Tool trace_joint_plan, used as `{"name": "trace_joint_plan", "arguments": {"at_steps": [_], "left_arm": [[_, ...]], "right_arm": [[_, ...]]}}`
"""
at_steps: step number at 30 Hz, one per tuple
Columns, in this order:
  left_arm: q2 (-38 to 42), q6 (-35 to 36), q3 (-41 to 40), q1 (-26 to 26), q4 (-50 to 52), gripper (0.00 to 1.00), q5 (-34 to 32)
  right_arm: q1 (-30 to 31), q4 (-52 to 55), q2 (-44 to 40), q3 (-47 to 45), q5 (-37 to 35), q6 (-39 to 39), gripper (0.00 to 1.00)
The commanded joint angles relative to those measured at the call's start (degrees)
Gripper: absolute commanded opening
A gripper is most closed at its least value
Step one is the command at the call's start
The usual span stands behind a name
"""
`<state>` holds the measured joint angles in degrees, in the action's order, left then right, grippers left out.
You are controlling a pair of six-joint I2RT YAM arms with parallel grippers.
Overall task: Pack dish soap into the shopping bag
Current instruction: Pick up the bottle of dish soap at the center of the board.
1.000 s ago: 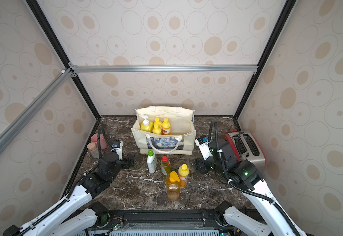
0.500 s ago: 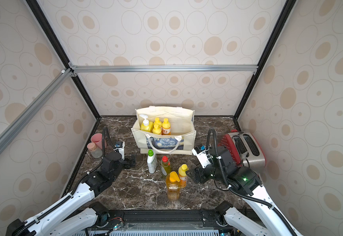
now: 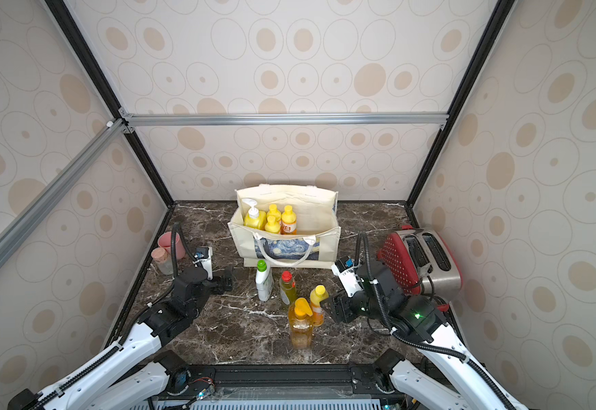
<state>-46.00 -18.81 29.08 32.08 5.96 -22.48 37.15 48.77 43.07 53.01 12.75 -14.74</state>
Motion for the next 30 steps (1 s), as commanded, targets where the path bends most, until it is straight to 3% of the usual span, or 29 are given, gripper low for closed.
{"name": "trace_joint_plan", "arguments": {"at_steps": [1, 10, 30], "left_arm": [[1.4, 0.0, -1.0, -0.4, -1.9, 0.99, -1.6], [-4.0, -0.1, 0.4, -0.4, -2.7, 0.99, -0.9], [-3.0, -0.5, -0.5, -0.3, -2.9, 0.99, -0.3]], "right_arm": [[1.6, -0.6, 1.3, -0.6, -2.9, -0.9, 0.71], [3.8, -4.5, 1.4, -3.0, -6.0, -2.5, 0.72], [7.3, -13.1, 5.4, -6.7, -10.4, -3.9, 0.72]]}}
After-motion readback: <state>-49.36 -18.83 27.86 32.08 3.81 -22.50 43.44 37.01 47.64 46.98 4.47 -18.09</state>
